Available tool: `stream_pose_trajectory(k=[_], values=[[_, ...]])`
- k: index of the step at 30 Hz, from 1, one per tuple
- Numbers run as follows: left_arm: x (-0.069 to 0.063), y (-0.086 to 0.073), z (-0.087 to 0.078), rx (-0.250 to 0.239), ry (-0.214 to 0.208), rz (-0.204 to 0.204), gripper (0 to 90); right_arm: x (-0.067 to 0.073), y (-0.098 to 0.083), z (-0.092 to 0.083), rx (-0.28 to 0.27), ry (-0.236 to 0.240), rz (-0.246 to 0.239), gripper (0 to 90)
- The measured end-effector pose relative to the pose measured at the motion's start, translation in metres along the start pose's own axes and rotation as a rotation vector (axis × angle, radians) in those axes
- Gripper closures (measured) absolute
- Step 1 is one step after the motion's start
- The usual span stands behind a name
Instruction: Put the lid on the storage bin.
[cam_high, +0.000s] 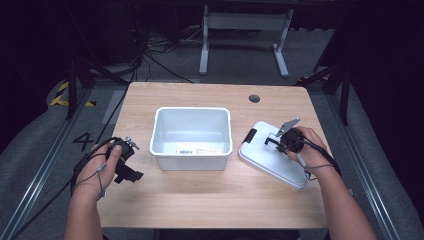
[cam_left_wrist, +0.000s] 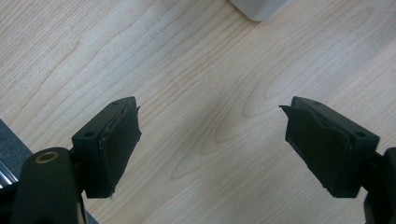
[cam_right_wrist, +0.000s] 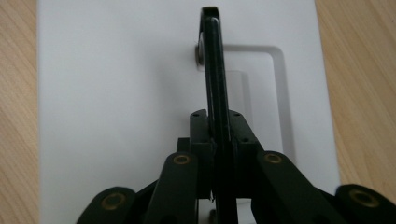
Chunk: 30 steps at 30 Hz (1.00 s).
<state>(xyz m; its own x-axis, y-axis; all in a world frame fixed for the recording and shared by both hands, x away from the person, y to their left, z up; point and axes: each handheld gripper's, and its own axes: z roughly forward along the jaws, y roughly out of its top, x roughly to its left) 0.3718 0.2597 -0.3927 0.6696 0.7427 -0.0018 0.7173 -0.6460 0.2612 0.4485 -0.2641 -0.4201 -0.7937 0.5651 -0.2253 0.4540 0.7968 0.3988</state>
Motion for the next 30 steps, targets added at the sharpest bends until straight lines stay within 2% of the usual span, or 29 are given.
stream_pose_trajectory(k=[1,2,5,11,16,19,24,27,28,30], values=[[0.001,0.000,0.001,-0.002,0.007,0.006,18.4,0.000,0.001,0.000,-0.006,0.005,0.002,84.1],[0.001,0.000,0.002,0.002,-0.001,-0.004,18.4,-0.001,0.001,-0.001,-0.013,0.013,0.006,84.0],[0.001,0.000,0.003,0.001,-0.005,-0.009,18.7,-0.005,0.005,-0.007,-0.015,0.017,-0.013,84.2],[0.002,-0.001,0.000,-0.009,-0.010,-0.014,18.7,-0.013,0.014,-0.034,-0.070,0.065,-0.013,84.2],[0.002,-0.001,0.000,-0.011,-0.014,-0.013,18.7,-0.014,0.026,-0.055,-0.070,0.080,-0.019,84.2],[0.002,0.000,0.000,-0.014,-0.014,-0.014,18.7,-0.016,0.031,-0.066,-0.079,0.119,0.000,84.1],[0.002,0.000,-0.001,-0.016,-0.016,-0.016,18.7,-0.020,0.038,-0.084,-0.078,0.156,0.025,84.0],[0.002,-0.001,-0.001,-0.015,-0.017,-0.019,18.7,-0.021,0.042,-0.092,-0.082,0.149,0.017,84.1],[0.002,0.000,-0.002,-0.017,-0.019,-0.016,18.7,-0.021,0.044,-0.095,-0.077,0.129,0.005,84.1],[0.003,-0.001,-0.003,-0.019,-0.015,-0.007,18.6,-0.021,0.049,-0.103,-0.077,0.123,-0.013,84.1]])
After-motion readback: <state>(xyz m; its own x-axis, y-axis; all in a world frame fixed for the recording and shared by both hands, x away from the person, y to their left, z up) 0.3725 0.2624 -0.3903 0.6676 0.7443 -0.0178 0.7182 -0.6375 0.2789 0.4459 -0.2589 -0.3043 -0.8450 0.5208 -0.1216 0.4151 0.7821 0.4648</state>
